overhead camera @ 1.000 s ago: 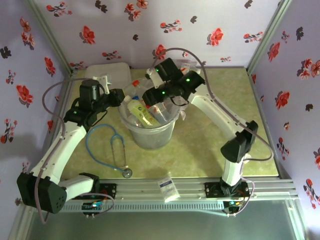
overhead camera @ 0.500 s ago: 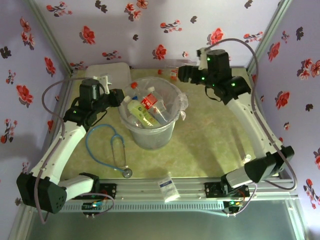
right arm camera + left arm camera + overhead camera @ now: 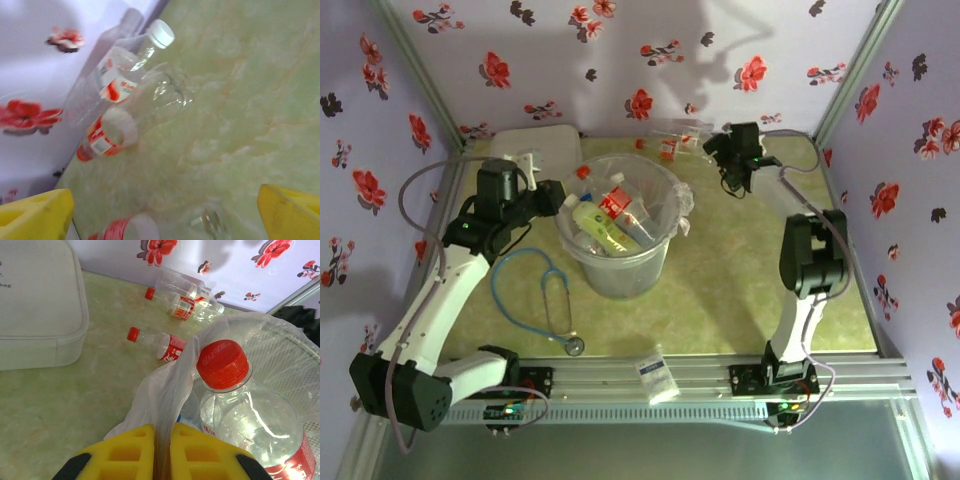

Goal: Put the plastic bottles in the bin

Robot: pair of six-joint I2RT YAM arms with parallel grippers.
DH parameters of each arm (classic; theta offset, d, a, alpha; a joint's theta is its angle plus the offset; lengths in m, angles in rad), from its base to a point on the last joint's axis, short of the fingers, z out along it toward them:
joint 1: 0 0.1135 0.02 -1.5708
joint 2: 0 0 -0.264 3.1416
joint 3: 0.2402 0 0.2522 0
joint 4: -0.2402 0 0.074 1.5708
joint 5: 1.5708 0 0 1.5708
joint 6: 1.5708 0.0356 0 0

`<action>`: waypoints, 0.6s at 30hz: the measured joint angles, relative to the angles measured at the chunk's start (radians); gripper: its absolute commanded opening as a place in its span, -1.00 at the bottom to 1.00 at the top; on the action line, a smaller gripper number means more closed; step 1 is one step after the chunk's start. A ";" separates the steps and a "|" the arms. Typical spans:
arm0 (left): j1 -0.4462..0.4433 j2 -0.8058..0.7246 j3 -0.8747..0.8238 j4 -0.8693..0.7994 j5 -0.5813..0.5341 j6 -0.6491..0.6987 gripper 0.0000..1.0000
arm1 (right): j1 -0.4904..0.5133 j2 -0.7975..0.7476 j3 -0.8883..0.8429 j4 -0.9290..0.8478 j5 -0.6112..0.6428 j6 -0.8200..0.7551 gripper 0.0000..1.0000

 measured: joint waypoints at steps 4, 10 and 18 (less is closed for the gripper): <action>0.000 -0.008 0.003 -0.016 -0.010 0.000 -0.78 | 0.013 0.145 0.076 0.062 0.018 0.125 0.89; 0.000 -0.014 0.010 -0.041 -0.023 0.000 -0.78 | 0.031 0.279 0.157 0.148 0.023 0.249 0.89; 0.000 -0.014 0.011 -0.043 -0.026 0.000 -0.78 | 0.050 0.402 0.247 0.227 0.041 0.356 0.90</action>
